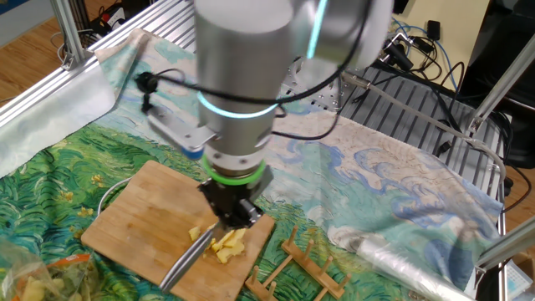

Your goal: Chop the potatoes

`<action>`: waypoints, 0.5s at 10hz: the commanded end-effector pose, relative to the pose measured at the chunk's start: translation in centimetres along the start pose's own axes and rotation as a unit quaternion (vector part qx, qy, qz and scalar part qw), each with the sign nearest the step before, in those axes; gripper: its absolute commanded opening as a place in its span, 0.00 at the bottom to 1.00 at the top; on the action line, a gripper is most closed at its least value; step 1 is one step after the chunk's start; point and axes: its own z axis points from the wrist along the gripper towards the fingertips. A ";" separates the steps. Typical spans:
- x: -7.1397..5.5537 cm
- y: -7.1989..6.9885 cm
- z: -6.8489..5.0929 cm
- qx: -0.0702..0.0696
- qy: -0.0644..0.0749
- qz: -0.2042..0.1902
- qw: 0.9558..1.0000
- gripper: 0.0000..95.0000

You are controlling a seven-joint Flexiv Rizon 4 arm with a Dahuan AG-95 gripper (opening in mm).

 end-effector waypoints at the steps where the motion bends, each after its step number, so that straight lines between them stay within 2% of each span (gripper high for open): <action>1: 0.5 1.6 -1.0 0.000 0.004 0.014 1.000 0.00; 2: 0.6 2.5 -1.4 -0.006 0.006 0.019 1.000 0.00; 5: 0.8 4.8 -2.0 -0.007 0.004 0.031 1.000 0.00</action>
